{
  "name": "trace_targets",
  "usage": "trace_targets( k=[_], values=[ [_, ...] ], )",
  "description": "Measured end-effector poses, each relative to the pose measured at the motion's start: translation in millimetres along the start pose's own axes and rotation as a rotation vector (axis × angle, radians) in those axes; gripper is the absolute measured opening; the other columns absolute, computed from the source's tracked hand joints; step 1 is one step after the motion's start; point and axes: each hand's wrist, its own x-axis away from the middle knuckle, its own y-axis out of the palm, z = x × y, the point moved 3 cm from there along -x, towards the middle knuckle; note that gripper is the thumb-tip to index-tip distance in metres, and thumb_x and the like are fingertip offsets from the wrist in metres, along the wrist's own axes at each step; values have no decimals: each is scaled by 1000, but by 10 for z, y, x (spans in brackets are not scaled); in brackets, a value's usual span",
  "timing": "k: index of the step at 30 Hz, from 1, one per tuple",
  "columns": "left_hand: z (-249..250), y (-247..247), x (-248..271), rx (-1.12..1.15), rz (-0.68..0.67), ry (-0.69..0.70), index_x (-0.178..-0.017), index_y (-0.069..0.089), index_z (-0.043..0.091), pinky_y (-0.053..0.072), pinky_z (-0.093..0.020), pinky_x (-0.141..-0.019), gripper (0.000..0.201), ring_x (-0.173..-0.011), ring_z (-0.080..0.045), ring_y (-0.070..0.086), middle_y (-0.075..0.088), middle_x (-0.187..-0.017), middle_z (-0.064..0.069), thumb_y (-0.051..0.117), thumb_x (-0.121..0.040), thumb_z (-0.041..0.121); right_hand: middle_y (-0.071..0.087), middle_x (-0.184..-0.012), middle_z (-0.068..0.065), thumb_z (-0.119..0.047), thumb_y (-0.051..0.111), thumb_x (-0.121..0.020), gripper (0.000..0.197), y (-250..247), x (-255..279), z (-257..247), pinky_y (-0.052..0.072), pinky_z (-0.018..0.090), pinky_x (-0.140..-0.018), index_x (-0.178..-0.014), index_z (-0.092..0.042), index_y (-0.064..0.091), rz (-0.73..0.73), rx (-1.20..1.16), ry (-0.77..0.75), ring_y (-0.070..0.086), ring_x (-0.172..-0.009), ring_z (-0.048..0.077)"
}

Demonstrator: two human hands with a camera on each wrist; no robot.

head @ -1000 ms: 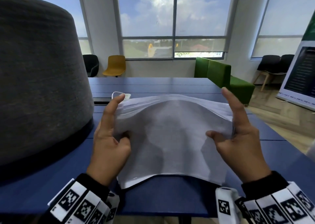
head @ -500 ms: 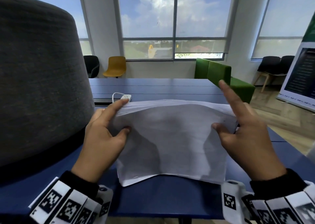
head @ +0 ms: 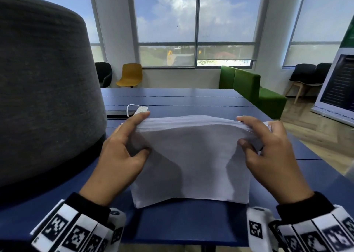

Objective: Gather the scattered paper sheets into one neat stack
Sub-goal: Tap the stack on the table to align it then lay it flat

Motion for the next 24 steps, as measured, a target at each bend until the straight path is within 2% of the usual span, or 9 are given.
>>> trace_targets(
  k=[4,8,11,15,17,19,21,22,24],
  values=[
    [23,49,-38,11,120,21,-126,59,28,45,-26,-104,68,-121,-4,53,59,-130,6,64,-75,-17,45,-93,4,5,65,-78,45,21,-102,10,34,-1,-69,-108,-28,65,65,-80,1,41,-77,7],
    [69,7,-61,7,174,57,-127,58,27,43,-20,-99,69,-115,-6,55,59,-126,3,64,-74,-17,44,-95,3,7,64,-78,52,-28,-185,-66,34,-3,-70,-113,-30,63,86,-110,-36,42,-78,6],
    [7,15,26,-24,122,34,-134,52,33,34,-4,-98,78,-120,-3,51,56,-131,7,70,-73,-11,44,-98,4,1,68,-78,58,12,-94,-28,33,-6,-71,-123,-34,56,2,-92,-37,36,-74,3],
    [-44,90,137,71,76,6,-135,43,43,34,2,-93,90,-117,13,47,47,-128,37,72,-72,-14,50,-105,2,1,69,-77,60,100,46,118,36,3,-69,-121,-36,51,-27,-156,21,40,-78,4],
    [-54,112,138,153,74,-11,-135,41,42,42,-5,-91,91,-111,15,50,46,-118,46,64,-74,-22,53,-107,0,6,66,-78,60,128,52,140,44,10,-71,-113,-40,49,-17,-264,40,49,-82,7],
    [-28,104,108,195,90,-5,-133,40,43,50,-15,-92,91,-107,10,53,49,-118,39,57,-76,-26,54,-106,-1,10,64,-78,59,121,9,110,46,10,-72,-105,-40,49,19,-328,34,54,-90,1],
    [9,80,61,187,98,33,-129,39,45,50,-12,-88,91,-106,9,53,48,-118,33,54,-76,-27,55,-104,-7,15,63,-77,62,89,-66,56,41,0,-70,-104,-39,49,42,-369,15,54,-90,-8],
    [22,63,41,192,99,43,-126,39,47,50,-10,-84,91,-104,9,53,47,-115,34,53,-76,-27,55,-103,-13,16,63,-76,64,66,-106,33,42,-1,-70,-106,-38,49,47,-415,18,55,-89,-9],
    [33,33,22,227,115,43,-122,40,51,51,-12,-82,92,-103,6,55,49,-114,31,54,-76,-28,56,-101,-19,17,68,-74,69,17,-190,11,48,6,-76,-113,-37,48,47,-544,57,60,-90,-4]
  ],
)
